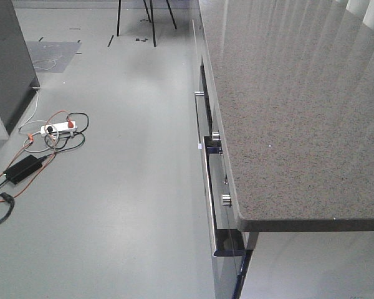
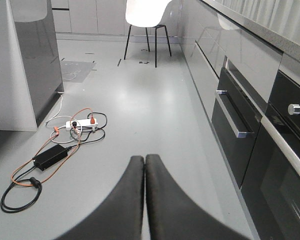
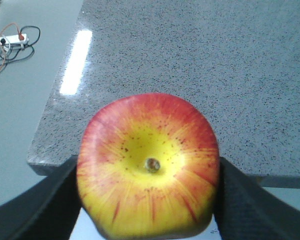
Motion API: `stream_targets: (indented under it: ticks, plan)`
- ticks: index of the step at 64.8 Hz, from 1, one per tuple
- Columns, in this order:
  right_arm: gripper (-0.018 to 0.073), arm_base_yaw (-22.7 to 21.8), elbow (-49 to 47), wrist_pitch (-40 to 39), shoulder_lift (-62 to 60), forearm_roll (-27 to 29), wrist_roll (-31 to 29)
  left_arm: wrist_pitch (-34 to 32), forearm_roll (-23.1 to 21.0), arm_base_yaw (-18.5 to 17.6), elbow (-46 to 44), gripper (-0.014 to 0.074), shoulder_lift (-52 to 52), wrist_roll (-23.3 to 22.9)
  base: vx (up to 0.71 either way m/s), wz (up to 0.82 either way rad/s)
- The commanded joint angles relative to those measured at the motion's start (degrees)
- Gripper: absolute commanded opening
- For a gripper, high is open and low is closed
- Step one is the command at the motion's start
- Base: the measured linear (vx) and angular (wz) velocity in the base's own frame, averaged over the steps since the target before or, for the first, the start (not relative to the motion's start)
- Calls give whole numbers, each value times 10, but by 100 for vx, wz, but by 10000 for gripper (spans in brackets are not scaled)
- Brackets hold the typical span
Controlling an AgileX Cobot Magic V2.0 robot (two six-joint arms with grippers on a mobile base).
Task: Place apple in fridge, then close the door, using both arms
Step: 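Raise the held apple clear of the countertop with the right gripper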
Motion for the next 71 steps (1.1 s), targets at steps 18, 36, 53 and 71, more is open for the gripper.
stream_targets:
  ticks: [18,36,53,71]
  plan:
    - [125,-2,14,2,-106,12,1,-45,-2,-4,12,-6,-8,-4,0,0]
    - [125,-2,14,-4,-107,12,11,-45,-2,-4,12,-6,-8,-4,0,0]
    - [125,-2,14,-4,-107,12,10,-45,-2,-4,12,-6,-8,-4,0,0]
    - [125,-2,14,-3,-107,12,10,-45,-2,-4,12,-6,-8,-4,0,0]
